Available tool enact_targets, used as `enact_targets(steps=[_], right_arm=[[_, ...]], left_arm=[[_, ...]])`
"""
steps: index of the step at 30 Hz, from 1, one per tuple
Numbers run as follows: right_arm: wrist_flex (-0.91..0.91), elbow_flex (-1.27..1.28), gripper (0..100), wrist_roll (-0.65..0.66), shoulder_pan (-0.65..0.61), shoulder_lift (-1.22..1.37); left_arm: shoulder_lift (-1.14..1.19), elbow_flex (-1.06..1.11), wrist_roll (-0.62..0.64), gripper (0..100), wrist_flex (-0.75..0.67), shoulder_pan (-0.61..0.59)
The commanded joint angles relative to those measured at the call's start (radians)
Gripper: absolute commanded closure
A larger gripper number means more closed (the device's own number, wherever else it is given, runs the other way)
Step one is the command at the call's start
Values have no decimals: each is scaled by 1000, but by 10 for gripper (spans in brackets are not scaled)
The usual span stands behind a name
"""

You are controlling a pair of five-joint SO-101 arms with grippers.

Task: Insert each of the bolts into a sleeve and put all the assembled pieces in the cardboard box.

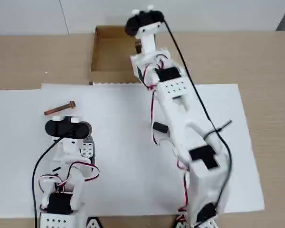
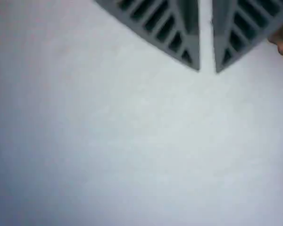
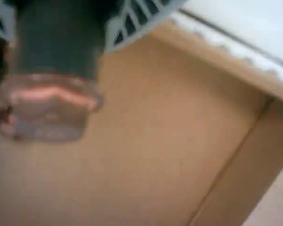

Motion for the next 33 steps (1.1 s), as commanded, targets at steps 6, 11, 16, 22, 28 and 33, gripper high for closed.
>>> enact_targets(steps=[6,11,16,22,28,33], right_arm=[[-120,-425,995,103,-15,285],[-114,-531,994,103,-28,406],[-113,-557,982,117,-44,475],[-77,-557,831,163,-59,516],[-77,-557,864,166,-59,512],[-7,-559,956,166,-59,456]], left_arm=[[-6,-2,-2,994,5,6],[-6,-2,-2,994,5,6],[-6,-2,-2,994,5,6],[-6,-2,-2,994,5,6],[-6,-2,-2,994,5,6],[-6,-2,-2,994,5,6]])
